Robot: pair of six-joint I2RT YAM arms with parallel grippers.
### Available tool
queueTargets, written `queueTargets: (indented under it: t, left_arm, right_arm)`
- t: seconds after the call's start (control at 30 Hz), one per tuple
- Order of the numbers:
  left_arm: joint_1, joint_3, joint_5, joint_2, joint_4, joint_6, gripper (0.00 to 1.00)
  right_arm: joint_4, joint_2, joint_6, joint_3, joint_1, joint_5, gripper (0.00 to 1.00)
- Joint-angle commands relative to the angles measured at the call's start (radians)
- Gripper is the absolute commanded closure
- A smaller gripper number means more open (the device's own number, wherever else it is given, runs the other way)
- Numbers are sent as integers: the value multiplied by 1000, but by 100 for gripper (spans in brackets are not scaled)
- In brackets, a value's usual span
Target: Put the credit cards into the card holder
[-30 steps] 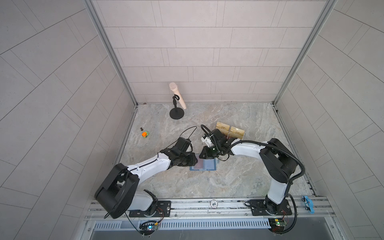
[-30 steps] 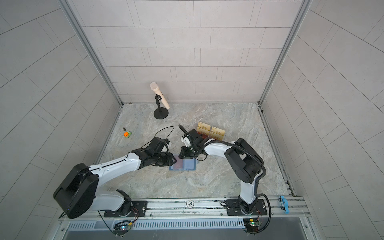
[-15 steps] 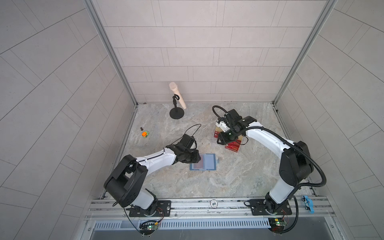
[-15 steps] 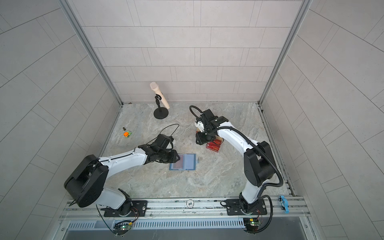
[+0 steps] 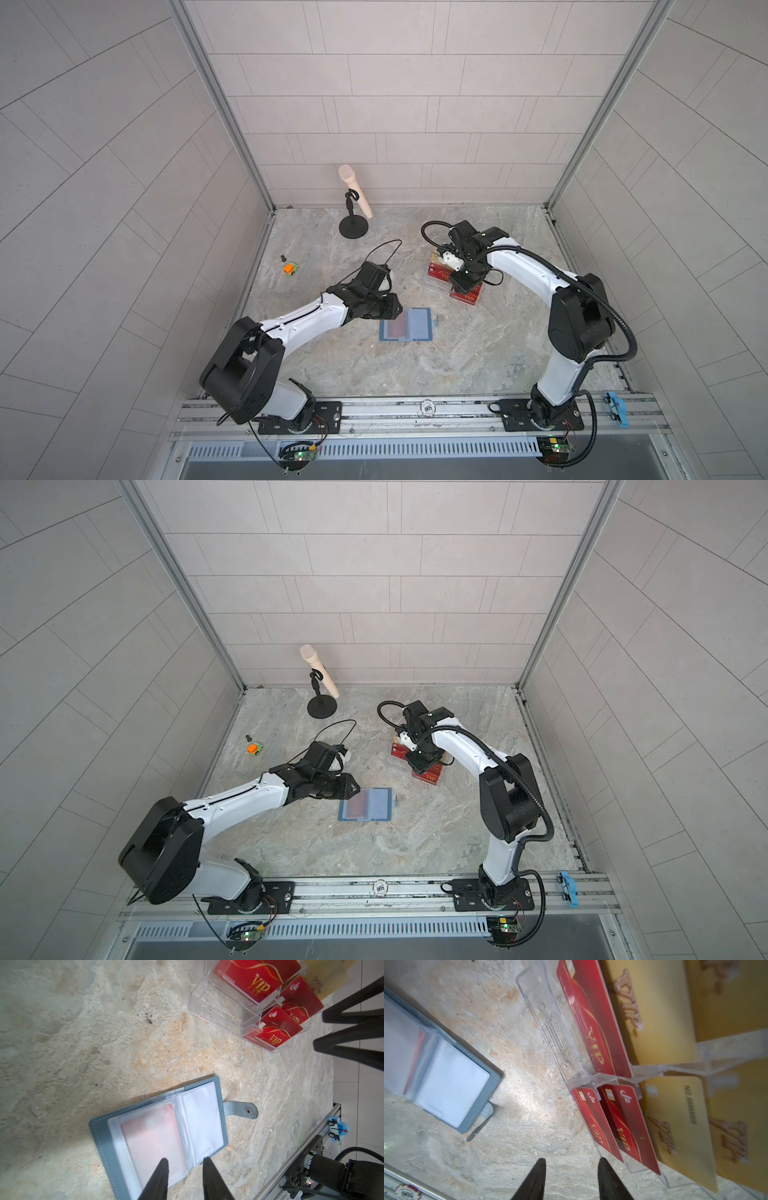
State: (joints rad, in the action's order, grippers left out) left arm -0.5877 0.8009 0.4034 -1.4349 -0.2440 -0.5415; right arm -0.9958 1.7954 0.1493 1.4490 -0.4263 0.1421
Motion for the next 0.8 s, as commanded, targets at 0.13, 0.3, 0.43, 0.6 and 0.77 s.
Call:
queueTargets:
  t: [0.13,0.3,0.43,0.6,0.77]
  left_arm:
    - [24,-19,26,28,-2,15,66]
    - [26,-23,32,23,7,5,66]
    - [29,-23,28,29,-5,11,66]
    - [34,-23,24,30,-12,15,66]
    - [34,-26,19,35,-12,9,66]
  right_arm:
    - [40,48,77,6,-6,-82,58]
    - [29,105,98,41,-6,-100,58]
    - [44,111,100,35,-7,-116,58]
    - [51,116,111,24,-6,-145,58]
    - [65,119,111,2,-7,-150,58]
